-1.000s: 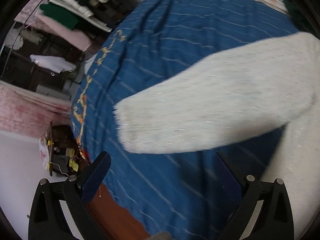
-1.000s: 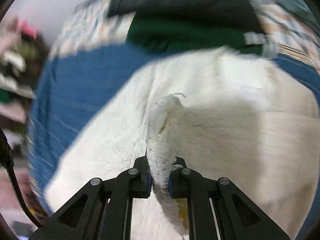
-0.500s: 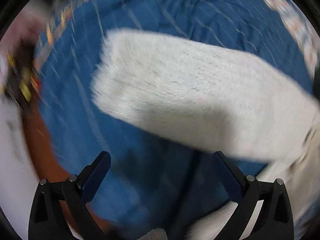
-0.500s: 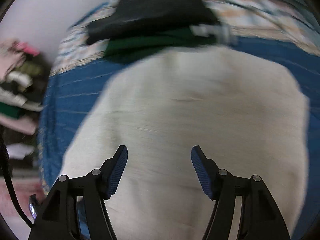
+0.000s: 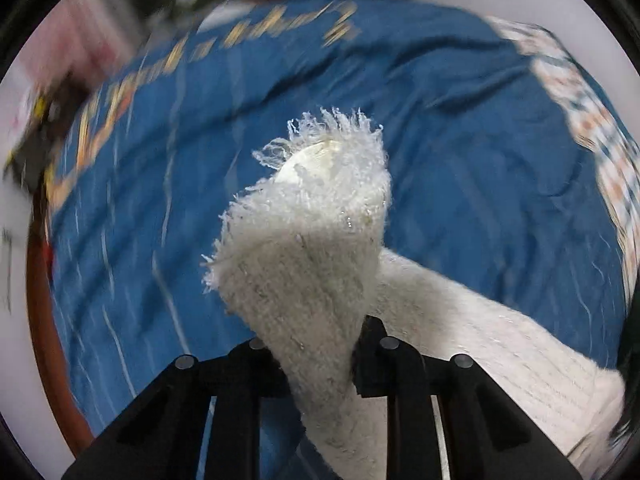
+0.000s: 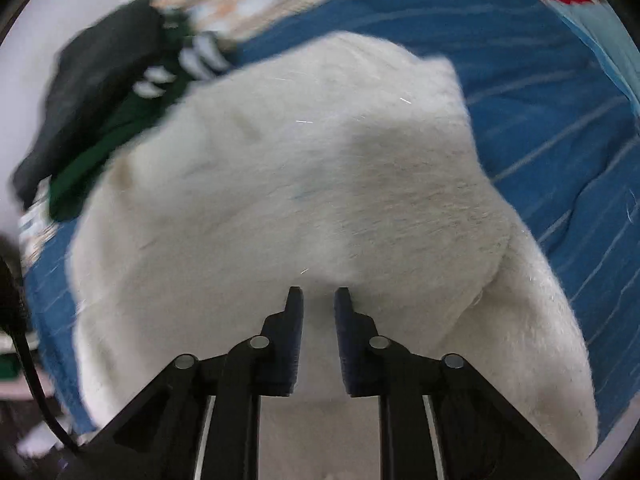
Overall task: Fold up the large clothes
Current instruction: 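Grasp the jacket sleeve cuff with the left tool and lift it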
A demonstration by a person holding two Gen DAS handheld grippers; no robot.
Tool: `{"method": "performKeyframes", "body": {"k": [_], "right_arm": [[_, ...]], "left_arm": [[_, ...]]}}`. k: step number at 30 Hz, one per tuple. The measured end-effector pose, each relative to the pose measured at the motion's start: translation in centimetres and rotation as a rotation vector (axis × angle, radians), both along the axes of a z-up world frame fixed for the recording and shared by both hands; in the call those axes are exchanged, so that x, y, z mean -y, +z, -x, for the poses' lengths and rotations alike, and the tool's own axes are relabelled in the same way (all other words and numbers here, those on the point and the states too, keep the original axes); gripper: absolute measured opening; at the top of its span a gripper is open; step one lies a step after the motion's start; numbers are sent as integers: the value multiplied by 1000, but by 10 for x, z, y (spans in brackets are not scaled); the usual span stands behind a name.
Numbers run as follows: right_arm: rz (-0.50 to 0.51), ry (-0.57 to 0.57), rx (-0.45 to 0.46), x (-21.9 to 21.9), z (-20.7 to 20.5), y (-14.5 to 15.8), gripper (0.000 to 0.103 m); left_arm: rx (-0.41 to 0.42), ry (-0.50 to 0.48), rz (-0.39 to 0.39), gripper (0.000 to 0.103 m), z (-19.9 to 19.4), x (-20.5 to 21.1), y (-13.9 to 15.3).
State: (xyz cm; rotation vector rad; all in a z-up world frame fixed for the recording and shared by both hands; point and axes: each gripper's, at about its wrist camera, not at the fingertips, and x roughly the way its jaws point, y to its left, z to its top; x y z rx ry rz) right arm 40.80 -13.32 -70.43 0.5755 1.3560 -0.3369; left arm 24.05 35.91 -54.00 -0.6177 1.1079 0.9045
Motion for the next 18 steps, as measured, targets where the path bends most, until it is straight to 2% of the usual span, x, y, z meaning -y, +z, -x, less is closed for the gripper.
{"method": "performKeyframes", "body": {"k": [3, 5, 6, 7, 8, 9, 11, 13, 15, 18], "right_arm": [[44, 72, -90, 0, -13, -38, 17], [149, 183, -131, -19, -25, -33, 18], [217, 258, -158, -32, -31, -29, 24], [283, 318, -156, -46, -32, -21, 34], [316, 341, -142, -53, -31, -15, 68], [355, 354, -121, -61, -29, -7, 95], [417, 384, -77, -76, -21, 2, 96], [427, 406, -59, -83, -14, 6, 96], [390, 412, -44, -88, -6, 4, 96], [296, 417, -37, -70, 8, 16, 96]], "left_arm": [[16, -116, -108, 16, -21, 17, 33], [34, -178, -173, 15, -28, 32, 53], [44, -223, -231, 15, -35, 46, 70], [58, -252, -268, 15, -36, 56, 82], [71, -271, -291, 15, -36, 47, 91], [81, -304, -335, 15, -41, 62, 105], [91, -354, -386, 15, -43, 78, 118], [97, -410, -433, 15, -47, 105, 130], [103, -468, -462, 15, -50, 135, 142], [114, -542, -479, 15, -55, 183, 154]]}}
